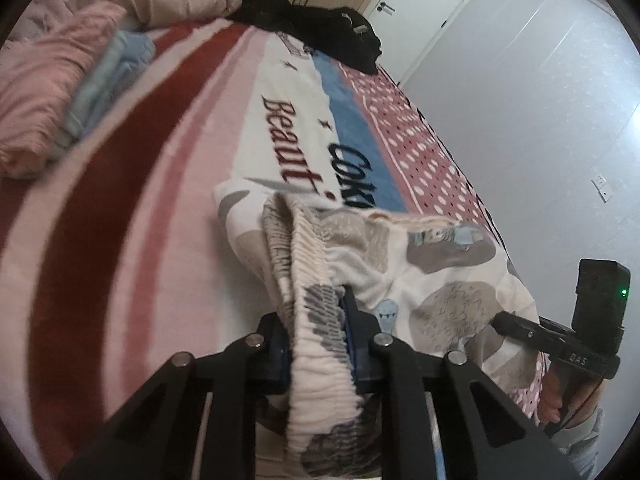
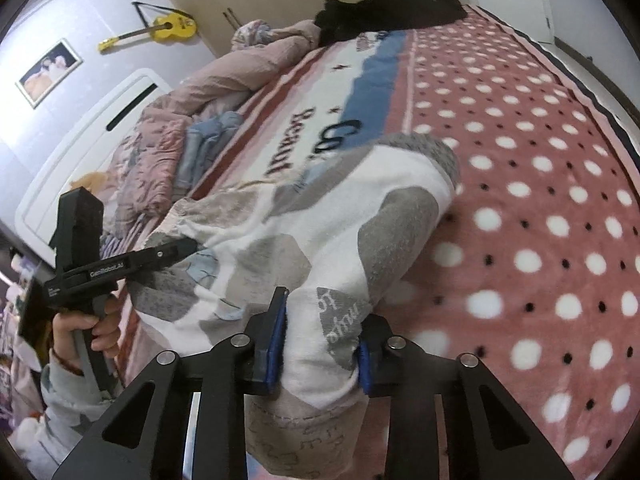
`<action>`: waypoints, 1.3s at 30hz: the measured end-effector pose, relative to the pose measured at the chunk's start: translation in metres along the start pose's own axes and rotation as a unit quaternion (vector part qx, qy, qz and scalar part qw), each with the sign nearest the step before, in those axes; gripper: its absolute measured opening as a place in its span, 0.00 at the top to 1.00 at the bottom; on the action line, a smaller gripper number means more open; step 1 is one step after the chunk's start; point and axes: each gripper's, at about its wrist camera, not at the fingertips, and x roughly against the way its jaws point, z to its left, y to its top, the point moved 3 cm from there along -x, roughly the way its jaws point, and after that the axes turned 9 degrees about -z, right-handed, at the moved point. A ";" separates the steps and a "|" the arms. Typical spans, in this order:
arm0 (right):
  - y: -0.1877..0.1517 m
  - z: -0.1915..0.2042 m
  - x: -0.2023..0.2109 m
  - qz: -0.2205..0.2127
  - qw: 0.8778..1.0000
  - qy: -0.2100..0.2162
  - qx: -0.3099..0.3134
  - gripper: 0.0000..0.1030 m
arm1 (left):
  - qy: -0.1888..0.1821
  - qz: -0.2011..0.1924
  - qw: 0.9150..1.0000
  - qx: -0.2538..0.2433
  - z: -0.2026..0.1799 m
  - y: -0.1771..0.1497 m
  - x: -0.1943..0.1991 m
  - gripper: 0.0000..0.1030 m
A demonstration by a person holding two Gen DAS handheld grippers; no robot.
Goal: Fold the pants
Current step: 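Carry the folded pants with both grippers toward the pink bedding pile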
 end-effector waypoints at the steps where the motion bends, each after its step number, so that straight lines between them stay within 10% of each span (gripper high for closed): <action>1: 0.001 0.012 -0.001 0.001 1.000 0.007 0.008 0.77 | 0.002 -0.004 1.000 0.000 0.004 0.002 0.006 0.85; 22: -0.028 0.234 -0.111 0.049 0.985 0.125 0.107 0.79 | 0.123 -0.076 0.988 0.051 0.195 0.012 0.160 0.87; 39: -0.046 0.292 -0.164 0.081 0.978 0.138 0.135 0.79 | 0.173 -0.077 0.979 0.074 0.276 0.000 0.179 0.87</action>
